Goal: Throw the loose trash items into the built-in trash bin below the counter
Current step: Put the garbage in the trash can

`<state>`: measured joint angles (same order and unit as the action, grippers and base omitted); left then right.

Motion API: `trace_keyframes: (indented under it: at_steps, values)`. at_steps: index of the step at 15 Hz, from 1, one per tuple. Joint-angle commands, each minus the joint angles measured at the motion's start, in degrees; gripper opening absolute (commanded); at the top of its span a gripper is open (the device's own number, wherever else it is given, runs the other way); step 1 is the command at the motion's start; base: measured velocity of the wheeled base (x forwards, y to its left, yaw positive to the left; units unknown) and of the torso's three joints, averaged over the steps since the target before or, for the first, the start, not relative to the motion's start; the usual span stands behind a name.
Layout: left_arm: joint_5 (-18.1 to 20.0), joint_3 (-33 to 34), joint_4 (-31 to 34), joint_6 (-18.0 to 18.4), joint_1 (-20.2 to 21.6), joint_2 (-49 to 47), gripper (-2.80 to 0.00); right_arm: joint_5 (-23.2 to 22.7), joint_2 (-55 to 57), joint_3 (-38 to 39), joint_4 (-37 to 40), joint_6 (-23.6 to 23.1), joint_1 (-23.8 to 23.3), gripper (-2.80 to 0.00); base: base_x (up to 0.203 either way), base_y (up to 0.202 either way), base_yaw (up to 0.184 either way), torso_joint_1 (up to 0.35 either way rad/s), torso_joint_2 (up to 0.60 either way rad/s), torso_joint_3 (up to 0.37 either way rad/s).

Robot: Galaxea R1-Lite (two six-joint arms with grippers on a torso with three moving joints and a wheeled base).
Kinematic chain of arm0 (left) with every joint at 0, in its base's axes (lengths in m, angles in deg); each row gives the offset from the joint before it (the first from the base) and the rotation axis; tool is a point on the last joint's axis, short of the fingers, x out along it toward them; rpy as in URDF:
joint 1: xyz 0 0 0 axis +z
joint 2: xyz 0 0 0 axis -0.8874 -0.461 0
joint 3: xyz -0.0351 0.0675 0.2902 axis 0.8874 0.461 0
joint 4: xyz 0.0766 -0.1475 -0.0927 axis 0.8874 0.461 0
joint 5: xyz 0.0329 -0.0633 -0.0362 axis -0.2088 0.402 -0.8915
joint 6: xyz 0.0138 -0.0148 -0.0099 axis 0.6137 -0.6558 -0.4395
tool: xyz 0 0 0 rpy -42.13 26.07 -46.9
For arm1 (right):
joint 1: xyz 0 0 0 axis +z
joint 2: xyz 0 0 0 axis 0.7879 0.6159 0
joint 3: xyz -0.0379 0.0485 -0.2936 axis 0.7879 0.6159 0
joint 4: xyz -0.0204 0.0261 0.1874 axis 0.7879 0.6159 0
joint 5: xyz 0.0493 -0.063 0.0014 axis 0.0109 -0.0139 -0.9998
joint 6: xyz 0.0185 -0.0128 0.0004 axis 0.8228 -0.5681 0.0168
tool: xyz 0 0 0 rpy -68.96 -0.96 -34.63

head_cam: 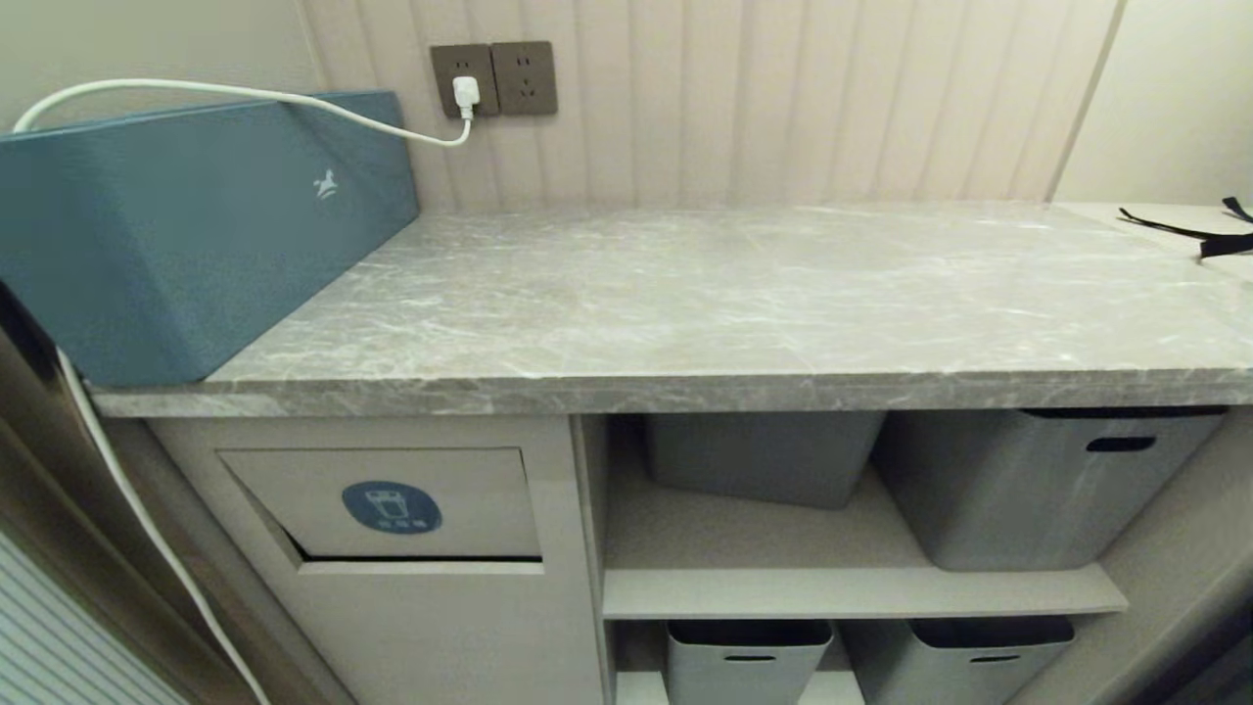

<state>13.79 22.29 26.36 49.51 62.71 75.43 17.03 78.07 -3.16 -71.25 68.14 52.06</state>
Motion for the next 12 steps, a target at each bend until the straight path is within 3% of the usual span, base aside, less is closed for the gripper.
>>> trace_keyframes:
  at_steps: [1,8,12]
  values:
    - [0.0,0.0,0.0,0.1,0.0,0.0,-2.80,-0.1,0.1,-0.1,0.0,-0.2,0.0,-2.80,0.000,0.000,0.000,-0.176,0.46,0.290]
    - [0.0,0.0,0.1,0.3,0.0,-0.1,-2.80,-0.1,0.0,-0.1,0.1,-0.3,0.0,-2.80,0.000,0.000,0.000,-0.147,0.46,0.309]
    - [0.0,0.0,0.1,0.3,0.0,0.0,-2.80,-0.2,0.1,0.0,0.1,-0.6,0.0,-2.80,0.000,0.000,0.000,-0.042,0.16,0.119]
